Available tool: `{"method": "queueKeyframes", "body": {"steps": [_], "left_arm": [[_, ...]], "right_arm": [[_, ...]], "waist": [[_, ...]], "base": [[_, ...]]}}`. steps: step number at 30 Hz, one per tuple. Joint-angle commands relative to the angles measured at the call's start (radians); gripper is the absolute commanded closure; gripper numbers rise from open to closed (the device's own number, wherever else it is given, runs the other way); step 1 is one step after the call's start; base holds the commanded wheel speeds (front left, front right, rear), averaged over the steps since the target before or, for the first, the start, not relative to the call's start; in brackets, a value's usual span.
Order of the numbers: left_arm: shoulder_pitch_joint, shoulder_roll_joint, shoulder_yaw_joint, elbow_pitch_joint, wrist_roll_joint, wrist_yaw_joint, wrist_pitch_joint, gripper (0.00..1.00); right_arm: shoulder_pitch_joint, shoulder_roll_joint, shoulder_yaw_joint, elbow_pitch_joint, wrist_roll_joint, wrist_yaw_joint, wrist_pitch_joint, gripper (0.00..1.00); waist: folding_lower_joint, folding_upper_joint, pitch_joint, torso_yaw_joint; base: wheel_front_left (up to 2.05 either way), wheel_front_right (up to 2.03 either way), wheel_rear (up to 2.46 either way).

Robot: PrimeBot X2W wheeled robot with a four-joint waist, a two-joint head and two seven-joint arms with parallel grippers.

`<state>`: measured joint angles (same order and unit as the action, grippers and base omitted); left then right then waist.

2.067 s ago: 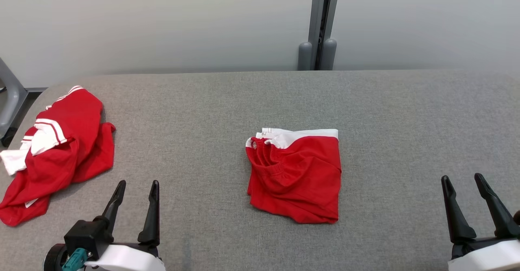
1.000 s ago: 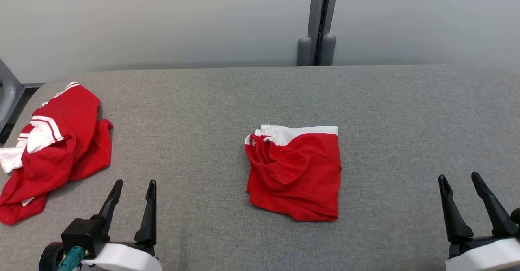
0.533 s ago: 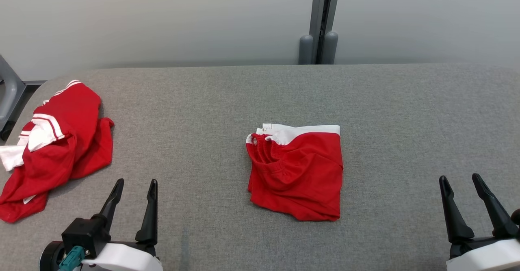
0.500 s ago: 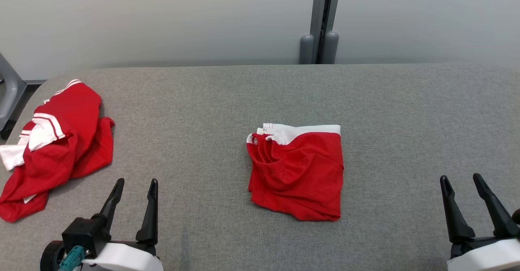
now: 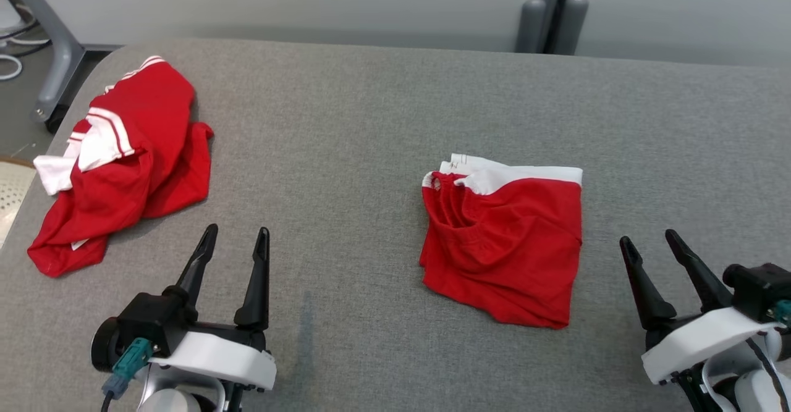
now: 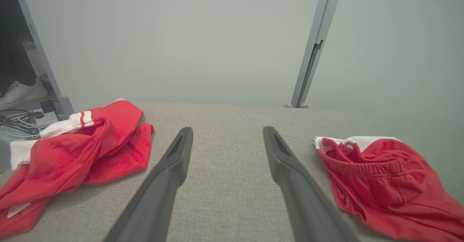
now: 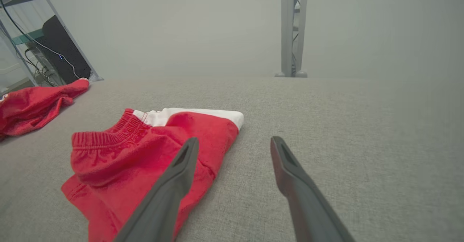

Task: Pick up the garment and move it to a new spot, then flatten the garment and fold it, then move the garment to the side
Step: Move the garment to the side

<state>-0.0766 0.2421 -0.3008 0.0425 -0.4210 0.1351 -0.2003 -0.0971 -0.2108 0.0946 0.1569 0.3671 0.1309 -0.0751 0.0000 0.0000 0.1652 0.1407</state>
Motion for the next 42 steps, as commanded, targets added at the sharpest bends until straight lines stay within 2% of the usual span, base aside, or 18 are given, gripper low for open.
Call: {"method": "queueKeyframes", "body": {"steps": [1,11,18,19,21,31,36,42], "left_arm": [[-0.028,-0.002,0.000,0.007,0.002,-0.004,-0.008,0.00],[-0.095,-0.042,-0.017,0.062,0.009,-0.028,-0.046,0.00],[-0.132,-0.052,-0.016,0.091,0.016,-0.045,-0.059,0.00],[-0.137,-0.053,-0.015,0.094,0.018,-0.046,-0.058,0.00],[-0.144,-0.054,-0.012,0.097,0.018,-0.047,-0.061,0.00],[-0.131,-0.053,0.002,0.101,0.025,-0.054,-0.065,0.00],[-0.127,-0.046,0.008,0.084,0.031,-0.053,-0.065,0.00],[-0.154,-0.037,0.003,0.072,0.039,-0.062,-0.065,0.00]], "right_arm": [[-0.019,-0.011,0.011,0.018,0.011,0.000,0.001,0.00],[-0.120,-0.035,0.180,0.176,0.110,0.000,0.045,0.00],[-0.165,-0.050,0.303,0.281,0.205,0.000,0.137,0.00],[-0.171,-0.053,0.314,0.289,0.216,0.000,0.147,0.14],[-0.184,-0.060,0.331,0.293,0.233,0.000,0.153,1.00],[-0.246,-0.135,0.398,0.256,0.253,0.000,0.147,1.00],[-0.268,-0.195,0.429,0.217,0.241,-0.001,0.148,1.00],[-0.248,-0.270,0.412,0.171,0.218,0.000,0.146,1.00]], "waist": [[0.0000,0.0000,0.037,0.036],[0.0000,0.0000,0.101,0.078],[0.0000,0.0000,0.125,0.080],[0.0000,0.0000,0.127,0.078],[0.0000,0.0000,0.129,0.074],[0.0000,0.0000,0.125,0.034],[0.0000,0.0000,0.138,-0.031],[0.0000,0.0000,0.154,-0.120]], "base": [[0.00,0.00,0.00],[0.00,0.00,0.00],[0.00,0.00,0.00],[0.00,0.00,0.00],[0.00,0.00,0.00],[0.00,0.00,0.00],[0.00,0.00,0.00],[0.00,0.00,0.00]]}}
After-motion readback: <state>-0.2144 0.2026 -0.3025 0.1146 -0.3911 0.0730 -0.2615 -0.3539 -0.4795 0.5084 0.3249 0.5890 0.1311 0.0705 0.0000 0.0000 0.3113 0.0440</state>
